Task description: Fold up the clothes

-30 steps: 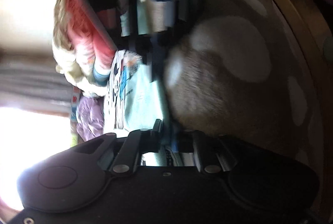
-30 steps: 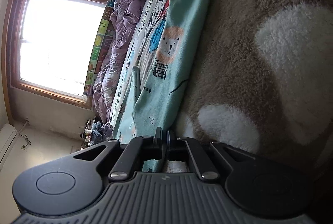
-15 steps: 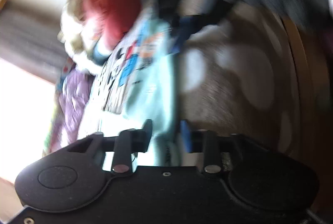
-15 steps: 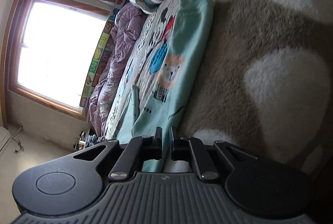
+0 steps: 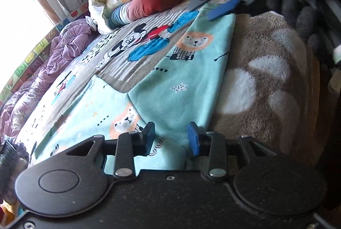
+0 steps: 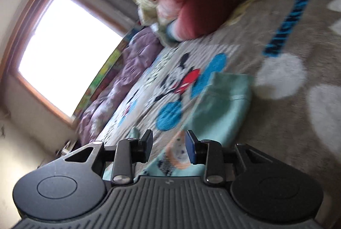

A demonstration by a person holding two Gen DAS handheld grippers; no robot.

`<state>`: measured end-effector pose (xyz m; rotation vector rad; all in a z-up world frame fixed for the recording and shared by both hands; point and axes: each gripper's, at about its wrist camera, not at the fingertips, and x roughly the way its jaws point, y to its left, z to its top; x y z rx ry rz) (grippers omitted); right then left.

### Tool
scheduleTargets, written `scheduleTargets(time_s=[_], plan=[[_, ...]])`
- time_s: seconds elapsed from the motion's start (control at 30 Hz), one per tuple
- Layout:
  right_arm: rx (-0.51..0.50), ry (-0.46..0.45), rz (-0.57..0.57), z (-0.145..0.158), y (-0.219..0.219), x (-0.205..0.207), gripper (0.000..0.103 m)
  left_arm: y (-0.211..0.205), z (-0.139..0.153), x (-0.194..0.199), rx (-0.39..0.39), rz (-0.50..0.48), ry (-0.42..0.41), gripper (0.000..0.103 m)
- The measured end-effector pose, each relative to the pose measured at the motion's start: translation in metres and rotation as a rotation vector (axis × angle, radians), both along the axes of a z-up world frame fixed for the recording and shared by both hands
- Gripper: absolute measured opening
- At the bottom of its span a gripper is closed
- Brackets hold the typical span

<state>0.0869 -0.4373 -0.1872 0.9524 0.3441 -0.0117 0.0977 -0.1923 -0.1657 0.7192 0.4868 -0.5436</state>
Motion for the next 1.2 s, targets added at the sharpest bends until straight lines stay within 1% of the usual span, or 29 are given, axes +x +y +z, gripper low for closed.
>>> scheduleTargets(time_s=[0.2, 0.4, 0.5, 0.57, 0.63, 0.67, 0.7, 0.77, 0.8, 0.83, 0.9, 0.93, 1.0, 1.03, 1.07, 1.1, 1.2], plan=[[0.020, 0.033, -0.024, -0.008, -0.025, 0.027, 0.037, 0.002, -0.005, -0.002, -0.010, 0.000, 0.013, 0.034], [0.040, 0.065, -0.048, -0.017, -0.051, 0.054, 0.035, 0.004, -0.006, 0.002, -0.020, 0.001, 0.020, 0.034], [0.056, 0.088, -0.094, -0.024, -0.067, 0.056, 0.034, 0.003, -0.009, 0.001, -0.018, 0.004, 0.014, 0.034], [0.035, 0.108, -0.092, -0.027, -0.069, 0.060, 0.027, 0.002, -0.010, 0.001, -0.017, 0.008, 0.011, 0.034], [0.024, 0.111, -0.094, -0.027, -0.069, 0.062, 0.026, 0.003, -0.010, 0.001, -0.021, 0.013, 0.013, 0.034], [0.006, 0.102, -0.109, -0.023, -0.068, 0.060, 0.027, 0.003, -0.010, 0.001, -0.023, 0.015, 0.014, 0.034], [-0.024, 0.088, -0.131, -0.018, -0.065, 0.056, 0.030, 0.003, -0.010, 0.002, -0.023, 0.017, 0.016, 0.034], [-0.101, 0.016, -0.158, -0.001, -0.058, 0.046, 0.030, 0.004, -0.010, -0.001, -0.023, 0.017, 0.016, 0.034], [-0.127, -0.024, -0.145, 0.006, -0.053, 0.042, 0.030, 0.006, -0.010, -0.006, -0.023, 0.016, 0.017, 0.034], [-0.140, -0.048, -0.105, 0.010, -0.048, 0.043, 0.030, 0.006, -0.010, -0.006, -0.024, 0.017, 0.016, 0.034], [-0.140, -0.059, 0.001, 0.011, -0.037, 0.049, 0.030, 0.006, -0.010, -0.005, -0.024, 0.017, 0.016, 0.034], [-0.123, -0.044, 0.055, 0.008, -0.032, 0.056, 0.030, 0.005, -0.010, -0.004, -0.025, 0.018, 0.015, 0.034], [-0.125, 0.049, 0.083, -0.001, -0.026, 0.069, 0.030, 0.005, -0.010, -0.003, -0.026, 0.019, 0.017, 0.034], [-0.130, 0.107, 0.071, -0.008, -0.028, 0.074, 0.015, 0.005, -0.010, -0.003, -0.027, 0.020, 0.018, 0.034], [-0.111, 0.146, 0.046, -0.014, -0.033, 0.076, 0.001, 0.006, -0.010, -0.004, -0.027, 0.021, 0.019, 0.034], [-0.101, 0.154, 0.031, -0.017, -0.036, 0.076, 0.000, 0.006, -0.010, -0.005, -0.029, 0.023, 0.020, 0.034], [-0.115, 0.144, 0.013, -0.016, -0.038, 0.076, 0.000, 0.008, -0.010, -0.006, -0.039, 0.033, 0.021, 0.034]])
